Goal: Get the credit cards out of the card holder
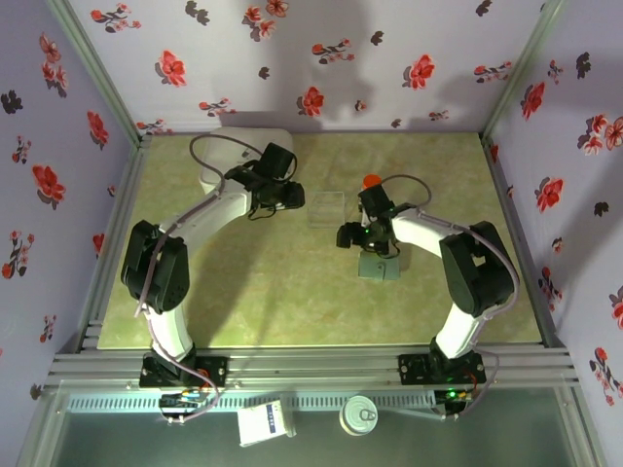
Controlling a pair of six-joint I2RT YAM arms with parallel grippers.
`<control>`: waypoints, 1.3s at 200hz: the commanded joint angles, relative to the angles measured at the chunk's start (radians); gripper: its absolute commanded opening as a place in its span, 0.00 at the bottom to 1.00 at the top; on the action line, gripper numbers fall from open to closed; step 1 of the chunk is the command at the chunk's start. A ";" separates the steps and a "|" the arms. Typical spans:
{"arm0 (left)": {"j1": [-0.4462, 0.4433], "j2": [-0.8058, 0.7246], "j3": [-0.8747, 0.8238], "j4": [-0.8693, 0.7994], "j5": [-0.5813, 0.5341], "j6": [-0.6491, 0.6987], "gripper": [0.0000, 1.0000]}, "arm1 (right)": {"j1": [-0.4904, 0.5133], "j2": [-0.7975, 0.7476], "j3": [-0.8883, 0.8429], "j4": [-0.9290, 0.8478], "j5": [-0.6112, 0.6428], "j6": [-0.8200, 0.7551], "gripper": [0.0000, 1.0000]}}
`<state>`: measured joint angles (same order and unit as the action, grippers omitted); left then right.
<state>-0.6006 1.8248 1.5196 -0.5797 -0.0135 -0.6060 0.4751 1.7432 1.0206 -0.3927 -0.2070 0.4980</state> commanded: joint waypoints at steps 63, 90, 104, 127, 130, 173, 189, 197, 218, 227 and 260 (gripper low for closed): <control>0.014 -0.061 -0.035 -0.001 0.019 0.028 0.46 | 0.175 -0.025 -0.015 -0.169 0.023 0.004 0.85; 0.015 -0.066 -0.041 0.000 0.020 0.032 0.46 | 0.224 -0.066 -0.044 -0.209 0.044 0.029 0.85; 0.015 -0.064 -0.044 0.001 0.021 0.032 0.46 | 0.237 -0.086 -0.064 -0.234 0.056 0.051 0.86; 0.014 -0.058 -0.046 0.001 0.030 0.031 0.46 | 0.253 -0.122 -0.092 -0.295 0.093 0.084 0.86; 0.015 -0.058 -0.046 0.002 0.031 0.029 0.46 | 0.253 -0.129 -0.097 -0.302 0.098 0.088 0.86; 0.015 -0.058 -0.049 0.010 0.034 0.023 0.47 | 0.253 -0.249 -0.110 -0.329 0.139 0.131 0.87; 0.015 -0.058 -0.050 0.013 0.034 0.021 0.46 | 0.253 -0.267 -0.073 -0.402 0.221 0.122 0.89; 0.015 -0.058 -0.052 0.016 0.035 0.018 0.47 | 0.251 -0.267 -0.053 -0.450 0.271 0.121 0.90; 0.015 -0.051 -0.058 0.024 0.039 0.012 0.47 | 0.237 -0.249 -0.033 -0.531 0.360 0.090 0.94; 0.014 -0.047 -0.059 0.027 0.042 0.009 0.47 | 0.224 -0.235 -0.030 -0.555 0.384 0.078 0.98; 0.010 -0.051 -0.067 0.036 0.045 0.005 0.48 | 0.165 -0.201 -0.030 -0.572 0.410 0.026 0.99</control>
<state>-0.5945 1.7958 1.4685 -0.5678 0.0135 -0.5957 0.6819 1.5108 0.9756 -0.8848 0.1223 0.5716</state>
